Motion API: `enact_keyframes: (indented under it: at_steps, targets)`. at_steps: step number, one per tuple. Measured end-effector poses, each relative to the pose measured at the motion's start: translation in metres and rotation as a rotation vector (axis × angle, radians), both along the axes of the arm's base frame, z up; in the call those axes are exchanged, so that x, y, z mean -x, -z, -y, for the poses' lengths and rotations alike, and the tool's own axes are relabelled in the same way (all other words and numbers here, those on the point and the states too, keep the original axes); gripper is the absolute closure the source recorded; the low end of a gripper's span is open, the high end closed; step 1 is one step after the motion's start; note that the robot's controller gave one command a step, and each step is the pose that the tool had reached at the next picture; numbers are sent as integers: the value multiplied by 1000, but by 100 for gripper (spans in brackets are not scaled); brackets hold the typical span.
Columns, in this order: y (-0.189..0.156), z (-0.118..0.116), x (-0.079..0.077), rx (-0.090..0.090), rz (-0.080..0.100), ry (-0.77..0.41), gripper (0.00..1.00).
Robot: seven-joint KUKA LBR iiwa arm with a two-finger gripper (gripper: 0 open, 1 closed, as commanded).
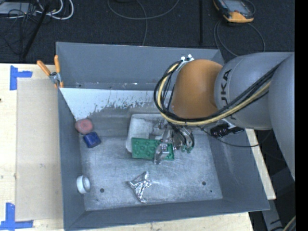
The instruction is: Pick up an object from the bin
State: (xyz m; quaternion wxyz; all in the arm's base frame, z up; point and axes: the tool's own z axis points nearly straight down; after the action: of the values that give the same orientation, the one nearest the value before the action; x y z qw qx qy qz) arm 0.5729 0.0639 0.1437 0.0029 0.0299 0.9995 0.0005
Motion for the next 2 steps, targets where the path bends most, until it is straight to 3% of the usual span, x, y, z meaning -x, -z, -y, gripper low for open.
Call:
enact_keyframes:
  at_steps: [1, 2]
  targets:
    - [-50, 0, -1, 0, -1, -4, 100]
    - [-53, 0, -2, 1, -5, -7, 100]
